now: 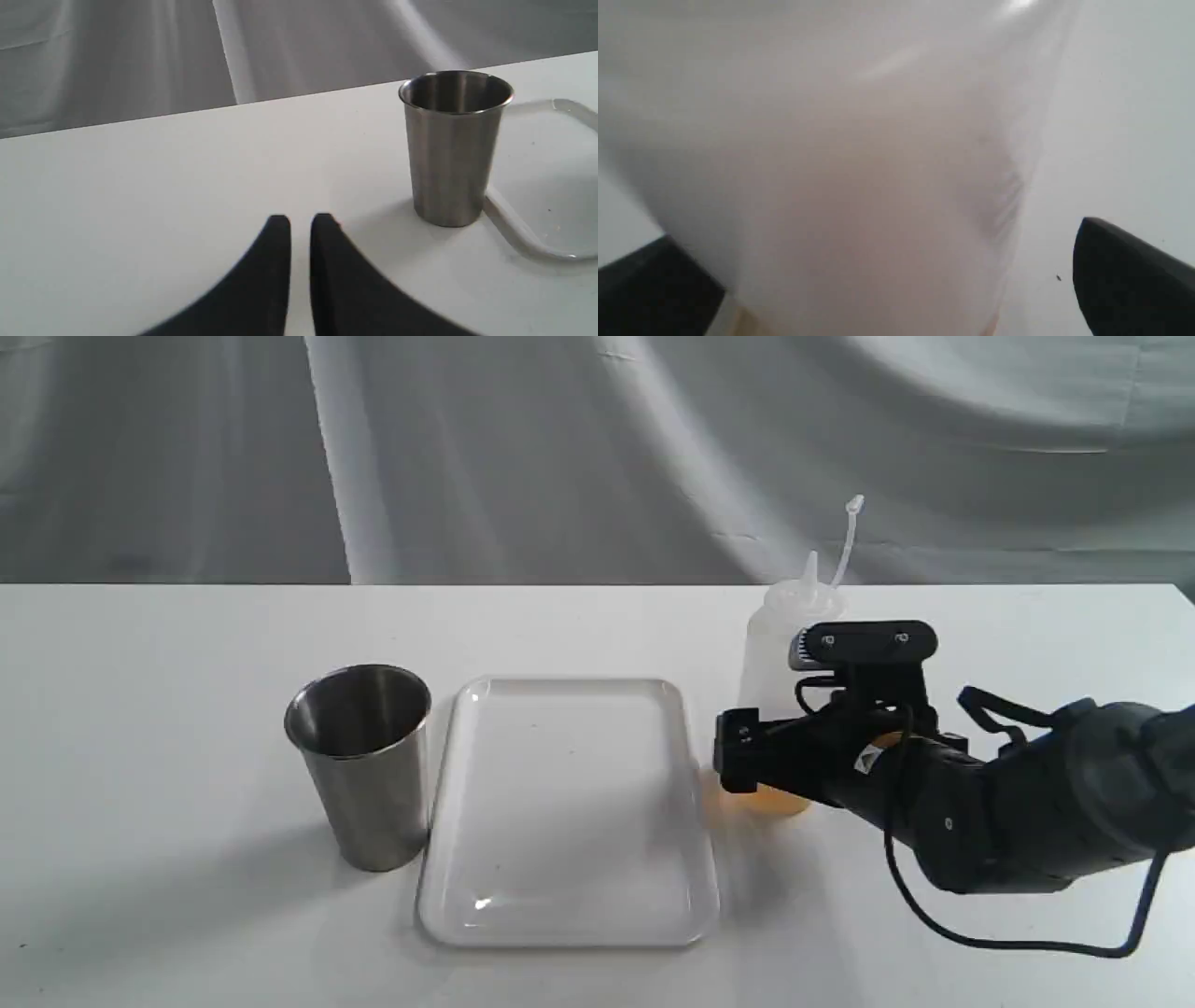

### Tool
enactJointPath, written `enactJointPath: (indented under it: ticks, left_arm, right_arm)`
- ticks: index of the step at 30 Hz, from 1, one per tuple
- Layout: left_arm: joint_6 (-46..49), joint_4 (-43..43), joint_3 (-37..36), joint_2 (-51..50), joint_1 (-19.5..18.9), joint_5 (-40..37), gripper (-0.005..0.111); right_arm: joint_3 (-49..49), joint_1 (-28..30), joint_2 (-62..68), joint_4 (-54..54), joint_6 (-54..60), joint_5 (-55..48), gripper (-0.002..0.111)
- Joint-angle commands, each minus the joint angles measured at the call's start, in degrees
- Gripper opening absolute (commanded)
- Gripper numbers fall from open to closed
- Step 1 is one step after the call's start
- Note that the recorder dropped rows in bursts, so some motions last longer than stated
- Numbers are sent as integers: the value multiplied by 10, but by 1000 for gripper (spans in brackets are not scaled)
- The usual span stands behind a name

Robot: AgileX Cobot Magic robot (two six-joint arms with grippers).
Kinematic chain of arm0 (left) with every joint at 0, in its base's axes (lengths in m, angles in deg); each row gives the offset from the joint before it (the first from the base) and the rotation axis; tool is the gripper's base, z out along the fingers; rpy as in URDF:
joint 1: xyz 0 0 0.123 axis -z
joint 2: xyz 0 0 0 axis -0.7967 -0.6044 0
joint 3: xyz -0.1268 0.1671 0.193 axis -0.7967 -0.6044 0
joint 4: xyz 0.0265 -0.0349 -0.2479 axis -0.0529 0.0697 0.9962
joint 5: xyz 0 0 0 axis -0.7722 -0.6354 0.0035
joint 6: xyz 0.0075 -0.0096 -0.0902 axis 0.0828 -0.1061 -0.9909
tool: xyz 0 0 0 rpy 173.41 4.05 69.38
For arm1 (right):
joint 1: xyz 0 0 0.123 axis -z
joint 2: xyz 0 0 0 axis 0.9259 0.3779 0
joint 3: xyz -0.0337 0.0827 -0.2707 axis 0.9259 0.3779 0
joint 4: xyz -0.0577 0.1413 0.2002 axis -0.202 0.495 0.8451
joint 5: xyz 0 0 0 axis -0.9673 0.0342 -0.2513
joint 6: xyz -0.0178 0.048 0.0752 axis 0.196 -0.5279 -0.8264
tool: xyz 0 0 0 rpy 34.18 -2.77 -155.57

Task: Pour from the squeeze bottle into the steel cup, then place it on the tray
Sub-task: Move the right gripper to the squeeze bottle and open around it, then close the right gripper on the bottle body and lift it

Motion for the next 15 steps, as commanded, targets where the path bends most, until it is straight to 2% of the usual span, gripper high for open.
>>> enactJointPath:
  ticks: [1,7,15]
  left_arm:
    - [-1,0,-3,3,2,4,8]
    - [-1,0,-3,3,2,4,8]
    - [-1,0,-3,3,2,4,8]
  right_arm:
    - [-19,0,9,2,1,3,98]
    - [-46,0,22,2,1,-18,93]
    - [-46,0,22,2,1,-19,92]
